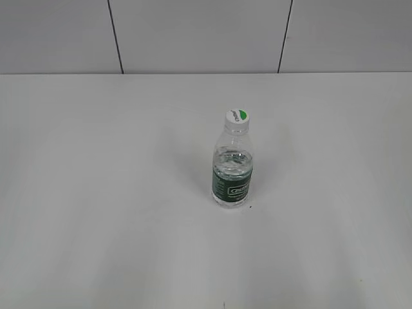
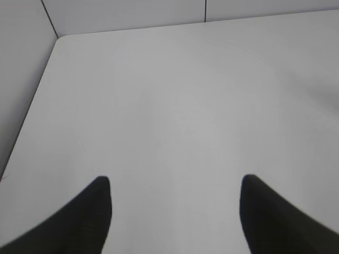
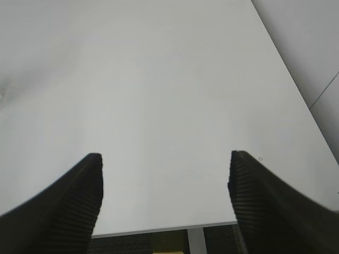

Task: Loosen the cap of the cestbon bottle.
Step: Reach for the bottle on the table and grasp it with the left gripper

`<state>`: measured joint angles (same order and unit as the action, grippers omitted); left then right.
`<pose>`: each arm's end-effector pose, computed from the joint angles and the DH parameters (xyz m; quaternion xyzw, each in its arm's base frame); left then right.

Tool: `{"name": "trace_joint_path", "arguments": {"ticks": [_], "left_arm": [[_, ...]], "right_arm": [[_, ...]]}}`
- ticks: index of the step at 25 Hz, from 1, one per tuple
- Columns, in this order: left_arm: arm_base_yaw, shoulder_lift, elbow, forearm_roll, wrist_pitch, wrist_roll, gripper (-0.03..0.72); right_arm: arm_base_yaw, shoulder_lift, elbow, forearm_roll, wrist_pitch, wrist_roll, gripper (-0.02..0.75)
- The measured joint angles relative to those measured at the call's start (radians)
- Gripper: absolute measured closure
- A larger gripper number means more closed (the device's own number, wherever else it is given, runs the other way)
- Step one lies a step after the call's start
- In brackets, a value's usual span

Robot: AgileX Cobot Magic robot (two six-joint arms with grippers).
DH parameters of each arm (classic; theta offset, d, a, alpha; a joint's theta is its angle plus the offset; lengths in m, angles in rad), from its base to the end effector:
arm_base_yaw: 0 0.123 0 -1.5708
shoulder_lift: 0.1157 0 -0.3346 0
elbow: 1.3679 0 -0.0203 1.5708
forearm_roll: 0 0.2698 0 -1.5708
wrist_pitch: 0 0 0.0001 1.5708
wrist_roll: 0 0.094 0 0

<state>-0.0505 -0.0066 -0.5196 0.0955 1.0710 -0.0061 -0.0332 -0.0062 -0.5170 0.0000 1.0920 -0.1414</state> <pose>-0.0392 0.0099 0.2900 0.0161 0.8479 0.0327 0.5288 -0.0399 0.0013 0.2872 -0.0463 0.8541 -0.0452 0.5161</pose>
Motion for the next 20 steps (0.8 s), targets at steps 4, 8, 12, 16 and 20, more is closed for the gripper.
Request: {"name": "trace_joint_path", "arguments": {"ticks": [4, 8, 12, 16, 20], "left_arm": [[0.0, 0.0, 0.0, 0.0, 0.0, 0.0, 0.231], [0.0, 0.0, 0.0, 0.0, 0.0, 0.0, 0.256], [0.0, 0.0, 0.0, 0.0, 0.0, 0.0, 0.277], [0.0, 0.0, 0.0, 0.0, 0.0, 0.0, 0.306], [0.0, 0.0, 0.0, 0.0, 0.0, 0.0, 0.336]], "right_arm": [[0.0, 0.0, 0.0, 0.0, 0.0, 0.0, 0.175], [0.0, 0.0, 0.0, 0.005, 0.0, 0.0, 0.175], [0.0, 0.0, 0.0, 0.0, 0.0, 0.0, 0.175], [0.0, 0.0, 0.0, 0.0, 0.0, 0.0, 0.175], [0.0, 0.0, 0.0, 0.0, 0.0, 0.0, 0.175]]}}
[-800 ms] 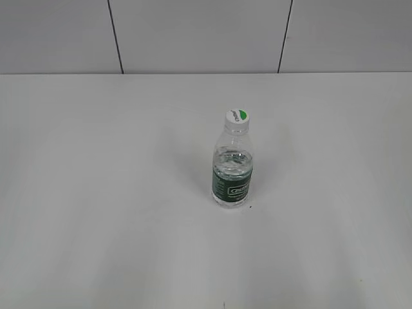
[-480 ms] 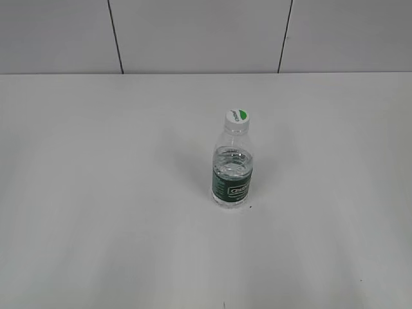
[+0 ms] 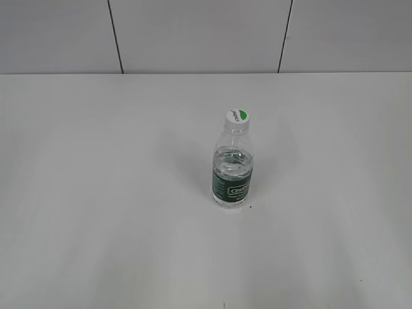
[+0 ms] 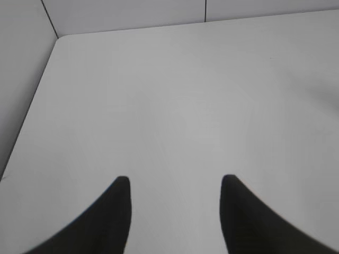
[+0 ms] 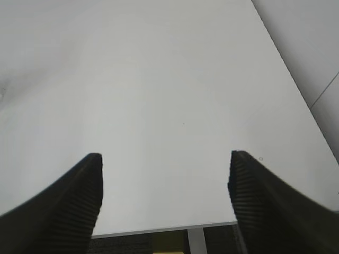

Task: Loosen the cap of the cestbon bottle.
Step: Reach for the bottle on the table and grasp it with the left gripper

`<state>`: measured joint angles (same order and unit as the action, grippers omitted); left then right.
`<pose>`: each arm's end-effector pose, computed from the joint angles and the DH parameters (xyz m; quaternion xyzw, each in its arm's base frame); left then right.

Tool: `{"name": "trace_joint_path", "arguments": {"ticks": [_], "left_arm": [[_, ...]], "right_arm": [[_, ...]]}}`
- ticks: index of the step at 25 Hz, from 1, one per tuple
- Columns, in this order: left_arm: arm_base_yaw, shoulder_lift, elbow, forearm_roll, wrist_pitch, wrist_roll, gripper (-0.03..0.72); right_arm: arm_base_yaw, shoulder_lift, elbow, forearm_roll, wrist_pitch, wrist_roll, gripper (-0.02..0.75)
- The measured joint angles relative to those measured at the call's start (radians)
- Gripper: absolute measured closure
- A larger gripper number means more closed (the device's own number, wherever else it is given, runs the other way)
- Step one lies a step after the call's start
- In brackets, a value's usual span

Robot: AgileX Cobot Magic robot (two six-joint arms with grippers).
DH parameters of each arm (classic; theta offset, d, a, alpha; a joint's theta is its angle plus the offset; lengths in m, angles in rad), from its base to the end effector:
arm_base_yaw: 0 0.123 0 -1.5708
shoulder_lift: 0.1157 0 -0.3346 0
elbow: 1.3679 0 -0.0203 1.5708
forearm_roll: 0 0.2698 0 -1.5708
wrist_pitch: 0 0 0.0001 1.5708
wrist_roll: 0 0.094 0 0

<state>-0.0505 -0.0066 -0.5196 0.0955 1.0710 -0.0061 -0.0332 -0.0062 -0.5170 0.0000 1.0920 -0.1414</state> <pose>-0.0392 0.0099 0.2900 0.0161 0.8479 0.0327 0.5288 -0.0399 0.0013 0.2872 -0.0463 0.8541 -0.0452 0.5161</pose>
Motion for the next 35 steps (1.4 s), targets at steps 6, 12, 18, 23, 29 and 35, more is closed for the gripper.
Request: {"name": "trace_joint_path", "arguments": {"ticks": [6, 12, 18, 23, 29, 35], "left_arm": [[0.0, 0.0, 0.0, 0.0, 0.0, 0.0, 0.391], [0.0, 0.0, 0.0, 0.0, 0.0, 0.0, 0.422], [0.0, 0.0, 0.0, 0.0, 0.0, 0.0, 0.39], [0.0, 0.0, 0.0, 0.0, 0.0, 0.0, 0.18], [0.0, 0.0, 0.0, 0.001, -0.002, 0.0, 0.128], [0.0, 0.022, -0.015, 0.002, -0.058, 0.0, 0.126]], "right_arm": [[0.0, 0.0, 0.0, 0.0, 0.0, 0.0, 0.175], [0.0, 0.0, 0.0, 0.005, 0.0, 0.0, 0.175], [0.0, 0.0, 0.0, 0.005, 0.0, 0.0, 0.175], [0.0, 0.0, 0.0, 0.005, 0.0, 0.0, 0.175], [0.0, 0.0, 0.0, 0.0, 0.0, 0.0, 0.175], [0.0, 0.0, 0.0, 0.0, 0.0, 0.0, 0.175]]}}
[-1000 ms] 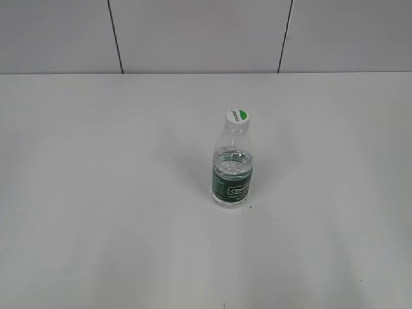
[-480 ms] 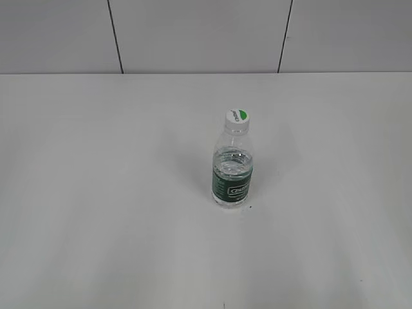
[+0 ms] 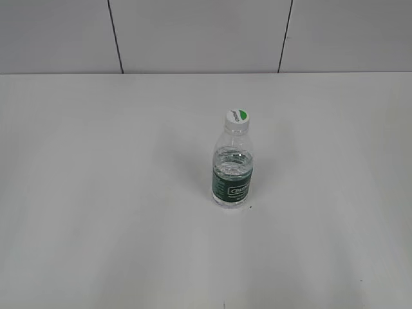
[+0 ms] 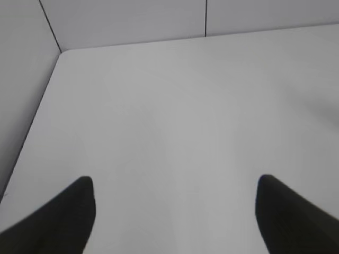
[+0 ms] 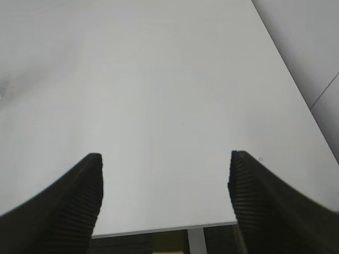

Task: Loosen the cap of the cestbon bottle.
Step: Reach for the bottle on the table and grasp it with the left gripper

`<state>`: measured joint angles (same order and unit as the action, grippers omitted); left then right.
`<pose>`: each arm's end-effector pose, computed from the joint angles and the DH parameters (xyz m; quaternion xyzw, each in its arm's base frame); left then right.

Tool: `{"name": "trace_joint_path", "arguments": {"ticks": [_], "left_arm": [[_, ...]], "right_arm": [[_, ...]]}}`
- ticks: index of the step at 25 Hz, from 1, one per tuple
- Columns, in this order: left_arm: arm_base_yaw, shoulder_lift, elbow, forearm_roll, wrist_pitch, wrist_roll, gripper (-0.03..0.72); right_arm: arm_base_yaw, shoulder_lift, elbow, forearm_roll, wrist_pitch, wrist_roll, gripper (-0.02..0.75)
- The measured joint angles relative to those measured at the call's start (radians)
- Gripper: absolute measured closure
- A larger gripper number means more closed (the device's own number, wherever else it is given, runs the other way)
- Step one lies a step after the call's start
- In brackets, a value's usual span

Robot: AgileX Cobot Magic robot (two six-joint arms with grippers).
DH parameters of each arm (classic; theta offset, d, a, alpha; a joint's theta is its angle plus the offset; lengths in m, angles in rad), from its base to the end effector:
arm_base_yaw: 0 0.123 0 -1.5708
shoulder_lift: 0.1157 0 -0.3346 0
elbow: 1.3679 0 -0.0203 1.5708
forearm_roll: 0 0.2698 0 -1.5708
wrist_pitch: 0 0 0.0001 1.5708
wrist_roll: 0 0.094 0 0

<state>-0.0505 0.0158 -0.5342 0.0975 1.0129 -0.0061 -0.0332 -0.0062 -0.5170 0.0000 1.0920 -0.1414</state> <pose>-0.0350 0.0095 0.3001 0.0174 0.8343 0.0332 0.5500 -0.0399 0.0013 0.2872 -0.0463 0.8541 -0.0452 0.5161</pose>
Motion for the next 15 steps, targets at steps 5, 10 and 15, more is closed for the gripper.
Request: {"name": "trace_joint_path", "arguments": {"ticks": [5, 10, 15], "left_arm": [[0.0, 0.098, 0.0, -0.001, -0.231, 0.0, 0.125], [-0.021, 0.268, 0.0, -0.002, -0.491, 0.0, 0.125], [-0.126, 0.478, 0.0, 0.045, -0.715, 0.0, 0.125]], "right_arm": [[0.0, 0.0, -0.001, 0.0, -0.002, 0.0, 0.175], [0.0, 0.0, -0.014, 0.005, -0.035, 0.0, 0.175], [0.0, 0.0, -0.02, 0.005, -0.165, 0.0, 0.175]]}}
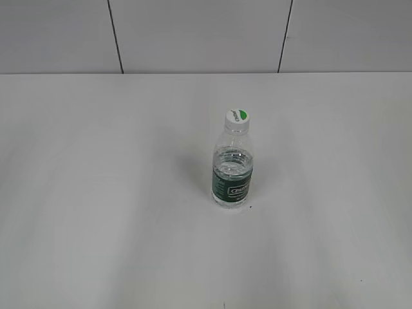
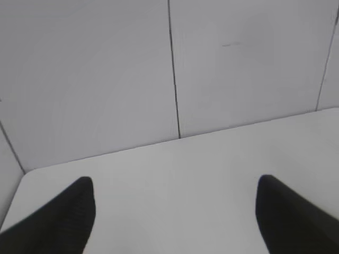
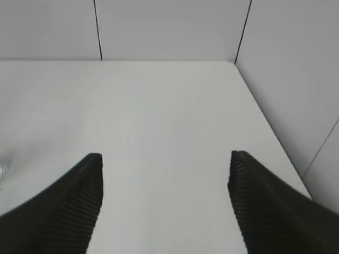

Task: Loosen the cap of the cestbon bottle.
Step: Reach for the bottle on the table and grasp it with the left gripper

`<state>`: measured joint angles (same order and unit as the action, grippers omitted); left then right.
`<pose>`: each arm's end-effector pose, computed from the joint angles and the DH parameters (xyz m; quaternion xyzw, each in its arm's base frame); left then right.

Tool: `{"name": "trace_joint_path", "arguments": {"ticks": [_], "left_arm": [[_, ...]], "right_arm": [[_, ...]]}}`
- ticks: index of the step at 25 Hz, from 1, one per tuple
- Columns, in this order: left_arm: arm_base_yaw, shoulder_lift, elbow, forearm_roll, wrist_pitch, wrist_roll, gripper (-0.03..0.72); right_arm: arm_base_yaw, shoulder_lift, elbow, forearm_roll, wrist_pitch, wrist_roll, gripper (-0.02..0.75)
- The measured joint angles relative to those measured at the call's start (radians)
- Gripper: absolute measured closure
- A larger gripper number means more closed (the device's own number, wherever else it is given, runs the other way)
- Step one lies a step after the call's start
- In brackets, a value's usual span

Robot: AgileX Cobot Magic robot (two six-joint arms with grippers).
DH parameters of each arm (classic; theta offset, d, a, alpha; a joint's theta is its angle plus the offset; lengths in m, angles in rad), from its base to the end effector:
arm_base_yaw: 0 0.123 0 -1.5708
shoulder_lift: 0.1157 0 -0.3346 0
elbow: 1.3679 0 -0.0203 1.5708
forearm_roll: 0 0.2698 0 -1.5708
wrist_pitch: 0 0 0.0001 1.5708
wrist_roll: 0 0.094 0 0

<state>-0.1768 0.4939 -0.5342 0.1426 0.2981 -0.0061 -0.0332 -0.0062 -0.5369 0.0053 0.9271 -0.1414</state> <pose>0.0827 -0.0108 0.3532 0.1035 0.7568 0.0009 0.6454 -0.0367 0.0016 0.3074 -0.0435 0.8027 -0.0492 0.5927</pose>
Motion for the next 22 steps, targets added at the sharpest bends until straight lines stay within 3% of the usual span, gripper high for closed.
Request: {"name": "trace_joint_path", "arguments": {"ticks": [8, 17, 22], "left_arm": [[-0.107, 0.345, 0.0, 0.029, -0.379, 0.0, 0.129], [-0.111, 0.59, 0.0, 0.011, -0.69, 0.0, 0.129], [-0.111, 0.676, 0.0, 0.009, -0.763, -0.027, 0.129]], "right_arm": [[0.0, 0.031, -0.001, -0.005, -0.204, 0.0, 0.175], [0.0, 0.196, -0.001, -0.005, -0.411, 0.0, 0.175], [0.0, 0.313, -0.001, 0.007, -0.522, 0.0, 0.175]]}}
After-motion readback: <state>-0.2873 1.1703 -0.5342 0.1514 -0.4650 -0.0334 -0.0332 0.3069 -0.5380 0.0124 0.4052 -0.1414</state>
